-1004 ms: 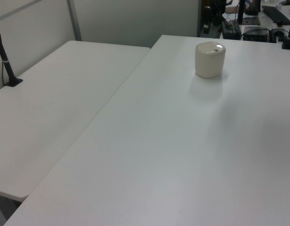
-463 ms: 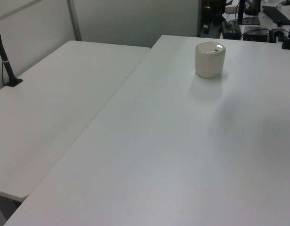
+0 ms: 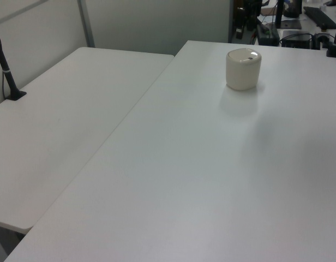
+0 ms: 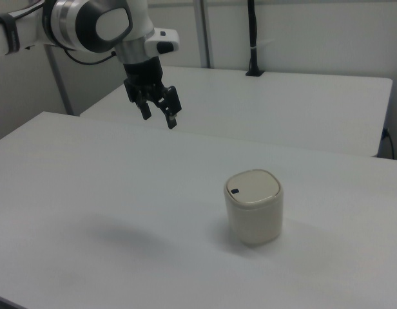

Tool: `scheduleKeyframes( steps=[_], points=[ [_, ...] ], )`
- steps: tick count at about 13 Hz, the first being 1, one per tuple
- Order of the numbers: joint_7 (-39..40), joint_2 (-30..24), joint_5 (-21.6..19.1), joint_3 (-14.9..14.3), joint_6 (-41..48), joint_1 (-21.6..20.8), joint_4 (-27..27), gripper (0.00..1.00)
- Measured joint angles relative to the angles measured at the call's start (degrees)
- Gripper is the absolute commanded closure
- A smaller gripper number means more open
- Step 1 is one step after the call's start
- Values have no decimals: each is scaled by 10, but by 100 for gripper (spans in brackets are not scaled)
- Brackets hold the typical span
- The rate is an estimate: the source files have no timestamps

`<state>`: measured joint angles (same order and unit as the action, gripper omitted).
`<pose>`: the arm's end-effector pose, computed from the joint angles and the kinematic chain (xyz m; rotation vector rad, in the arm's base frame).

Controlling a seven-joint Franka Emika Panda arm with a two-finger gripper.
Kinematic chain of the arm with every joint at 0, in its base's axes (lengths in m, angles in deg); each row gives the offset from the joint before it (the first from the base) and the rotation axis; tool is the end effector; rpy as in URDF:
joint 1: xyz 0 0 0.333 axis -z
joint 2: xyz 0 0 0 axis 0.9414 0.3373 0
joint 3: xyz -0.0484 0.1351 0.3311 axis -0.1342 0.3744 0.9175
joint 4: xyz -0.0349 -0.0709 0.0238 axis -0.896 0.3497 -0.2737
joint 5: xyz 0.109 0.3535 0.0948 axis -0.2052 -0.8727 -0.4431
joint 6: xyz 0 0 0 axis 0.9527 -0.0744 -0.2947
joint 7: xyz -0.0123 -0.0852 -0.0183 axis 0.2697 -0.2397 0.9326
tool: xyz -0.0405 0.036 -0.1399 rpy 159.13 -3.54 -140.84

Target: Open the trash bin

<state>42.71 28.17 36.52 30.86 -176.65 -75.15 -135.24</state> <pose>0.5906 -0.0742 0.5990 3.1079 -0.2756 0.1880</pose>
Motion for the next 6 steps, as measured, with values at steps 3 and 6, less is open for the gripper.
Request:
scheduleKeyframes(
  steps=[3, 6],
  points=[
    [0, -1, 0, 0, 4, 0, 0, 87],
    [1, -1, 0, 0, 21, -1, -3, 95]
  ],
)
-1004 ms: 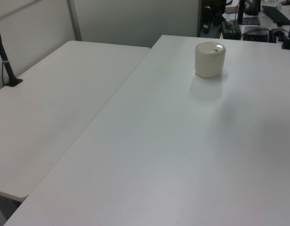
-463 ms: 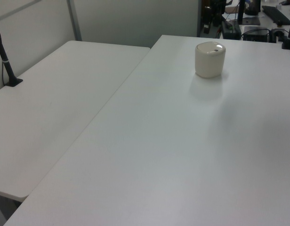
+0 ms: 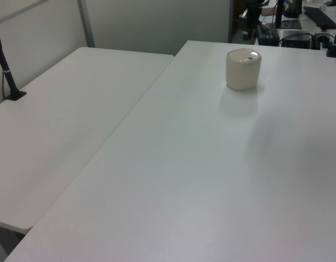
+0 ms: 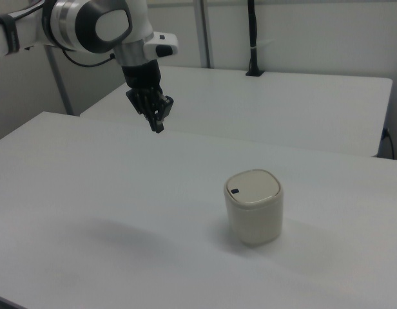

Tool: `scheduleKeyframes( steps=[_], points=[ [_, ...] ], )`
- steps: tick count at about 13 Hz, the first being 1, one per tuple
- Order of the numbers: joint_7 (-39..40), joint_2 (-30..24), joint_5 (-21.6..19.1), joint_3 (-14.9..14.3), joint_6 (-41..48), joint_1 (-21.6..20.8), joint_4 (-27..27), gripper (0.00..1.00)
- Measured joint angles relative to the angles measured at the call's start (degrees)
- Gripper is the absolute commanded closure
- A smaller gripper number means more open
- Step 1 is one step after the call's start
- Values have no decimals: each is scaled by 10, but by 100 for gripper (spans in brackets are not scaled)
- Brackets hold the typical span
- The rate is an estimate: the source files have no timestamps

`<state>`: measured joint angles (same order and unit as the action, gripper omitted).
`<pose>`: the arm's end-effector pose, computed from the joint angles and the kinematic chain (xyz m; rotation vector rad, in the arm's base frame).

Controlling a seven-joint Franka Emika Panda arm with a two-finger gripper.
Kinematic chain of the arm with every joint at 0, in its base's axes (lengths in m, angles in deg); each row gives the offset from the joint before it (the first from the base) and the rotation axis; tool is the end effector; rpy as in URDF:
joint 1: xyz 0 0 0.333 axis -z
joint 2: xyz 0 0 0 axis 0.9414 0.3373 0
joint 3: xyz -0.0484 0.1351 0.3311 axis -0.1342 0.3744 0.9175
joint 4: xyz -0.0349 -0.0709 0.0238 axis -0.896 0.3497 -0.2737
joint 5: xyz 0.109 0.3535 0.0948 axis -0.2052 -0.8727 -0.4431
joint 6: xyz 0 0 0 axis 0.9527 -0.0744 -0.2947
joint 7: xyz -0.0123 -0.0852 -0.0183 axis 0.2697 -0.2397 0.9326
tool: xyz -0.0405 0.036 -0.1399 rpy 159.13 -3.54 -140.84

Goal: Open the trash bin
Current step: 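Move the gripper over the cream bin's lid toward its dark button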

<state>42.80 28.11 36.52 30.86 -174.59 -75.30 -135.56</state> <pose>0.5850 -0.0721 0.5933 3.1137 -0.2700 0.1250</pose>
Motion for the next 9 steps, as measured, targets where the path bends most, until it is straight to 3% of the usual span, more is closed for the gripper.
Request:
scheduleKeyframes(
  steps=[3, 5, 7, 9],
  points=[
    [58, 2, 0, -23, 0, 7, -4, 95],
    [88, 10, 0, -70, -2, 15, -6, 95],
    [86, 34, 0, -104, -40, 27, -17, 95],
    [57, 71, 0, -118, -87, 42, -24, 95]
  ],
)
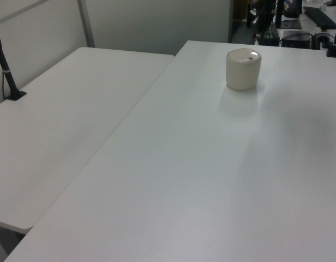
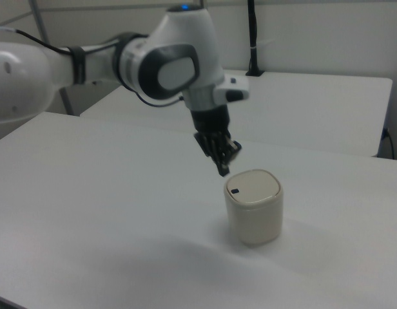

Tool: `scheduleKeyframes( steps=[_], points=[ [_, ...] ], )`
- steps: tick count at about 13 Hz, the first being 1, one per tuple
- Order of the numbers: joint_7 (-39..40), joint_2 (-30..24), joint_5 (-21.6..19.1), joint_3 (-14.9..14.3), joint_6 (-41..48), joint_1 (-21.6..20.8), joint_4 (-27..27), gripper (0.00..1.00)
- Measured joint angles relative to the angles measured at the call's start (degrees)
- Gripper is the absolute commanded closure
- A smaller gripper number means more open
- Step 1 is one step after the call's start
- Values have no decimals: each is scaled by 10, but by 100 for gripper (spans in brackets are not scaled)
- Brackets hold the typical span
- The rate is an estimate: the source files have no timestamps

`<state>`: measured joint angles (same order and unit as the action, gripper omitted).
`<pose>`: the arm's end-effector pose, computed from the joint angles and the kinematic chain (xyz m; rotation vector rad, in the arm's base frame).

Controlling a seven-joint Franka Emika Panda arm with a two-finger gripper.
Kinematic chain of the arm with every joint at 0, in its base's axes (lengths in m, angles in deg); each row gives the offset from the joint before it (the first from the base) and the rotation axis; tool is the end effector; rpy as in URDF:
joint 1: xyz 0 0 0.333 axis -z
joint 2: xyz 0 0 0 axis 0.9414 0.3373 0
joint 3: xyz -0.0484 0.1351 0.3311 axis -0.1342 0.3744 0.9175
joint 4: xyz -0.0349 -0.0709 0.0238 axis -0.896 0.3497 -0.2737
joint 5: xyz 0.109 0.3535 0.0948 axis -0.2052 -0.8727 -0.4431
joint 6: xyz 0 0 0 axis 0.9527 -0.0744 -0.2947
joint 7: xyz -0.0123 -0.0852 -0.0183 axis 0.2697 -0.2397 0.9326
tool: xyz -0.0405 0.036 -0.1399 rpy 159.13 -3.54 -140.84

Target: Open the trash bin

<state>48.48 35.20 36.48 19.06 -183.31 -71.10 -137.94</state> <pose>0.5862 -0.2323 0.5220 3.0017 -0.5221 0.0971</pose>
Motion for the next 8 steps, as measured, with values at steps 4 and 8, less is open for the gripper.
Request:
scheduleKeyframes(
  steps=[4, 8],
  points=[
    [-16, 56, -21, -1, -72, 33, 0, 95],
    [-17, 61, -36, 2, -84, 33, 0, 95]
  ],
)
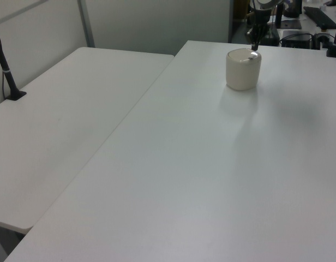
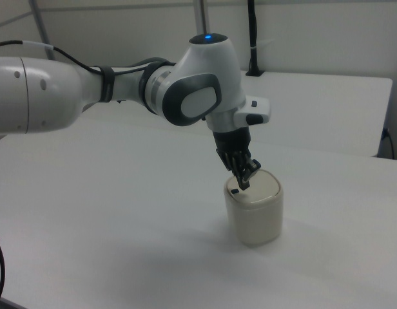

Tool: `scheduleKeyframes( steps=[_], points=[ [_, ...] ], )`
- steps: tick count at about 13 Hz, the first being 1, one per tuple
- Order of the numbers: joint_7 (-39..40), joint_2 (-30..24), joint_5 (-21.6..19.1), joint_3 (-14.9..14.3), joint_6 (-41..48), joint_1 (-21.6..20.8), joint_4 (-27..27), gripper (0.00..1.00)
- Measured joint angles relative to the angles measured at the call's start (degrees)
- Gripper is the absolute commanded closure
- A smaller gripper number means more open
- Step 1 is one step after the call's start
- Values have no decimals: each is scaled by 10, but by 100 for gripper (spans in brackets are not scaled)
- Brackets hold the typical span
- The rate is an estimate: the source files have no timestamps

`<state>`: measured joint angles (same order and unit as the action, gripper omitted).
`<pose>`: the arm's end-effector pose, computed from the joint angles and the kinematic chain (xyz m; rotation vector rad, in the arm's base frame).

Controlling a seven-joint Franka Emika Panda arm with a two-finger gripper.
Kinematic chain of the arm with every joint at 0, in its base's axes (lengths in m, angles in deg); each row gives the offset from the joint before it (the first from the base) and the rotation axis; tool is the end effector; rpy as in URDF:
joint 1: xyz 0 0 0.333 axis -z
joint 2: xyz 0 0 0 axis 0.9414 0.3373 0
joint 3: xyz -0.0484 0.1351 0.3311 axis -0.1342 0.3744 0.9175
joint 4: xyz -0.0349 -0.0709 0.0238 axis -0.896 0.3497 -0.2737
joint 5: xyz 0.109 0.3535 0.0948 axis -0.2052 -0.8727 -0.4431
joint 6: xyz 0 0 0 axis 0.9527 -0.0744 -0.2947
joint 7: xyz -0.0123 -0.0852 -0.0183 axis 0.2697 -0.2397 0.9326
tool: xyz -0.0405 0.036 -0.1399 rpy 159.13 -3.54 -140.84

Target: Open the trash bin

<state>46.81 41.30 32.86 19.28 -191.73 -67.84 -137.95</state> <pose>0.6122 -0.2664 0.4722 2.9744 -0.6609 0.1757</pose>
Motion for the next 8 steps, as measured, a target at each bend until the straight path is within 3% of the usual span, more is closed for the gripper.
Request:
scheduleKeyframes(
  steps=[8],
  points=[
    [-25, 32, -2, 16, -44, -6, 6, 93]
  ],
)
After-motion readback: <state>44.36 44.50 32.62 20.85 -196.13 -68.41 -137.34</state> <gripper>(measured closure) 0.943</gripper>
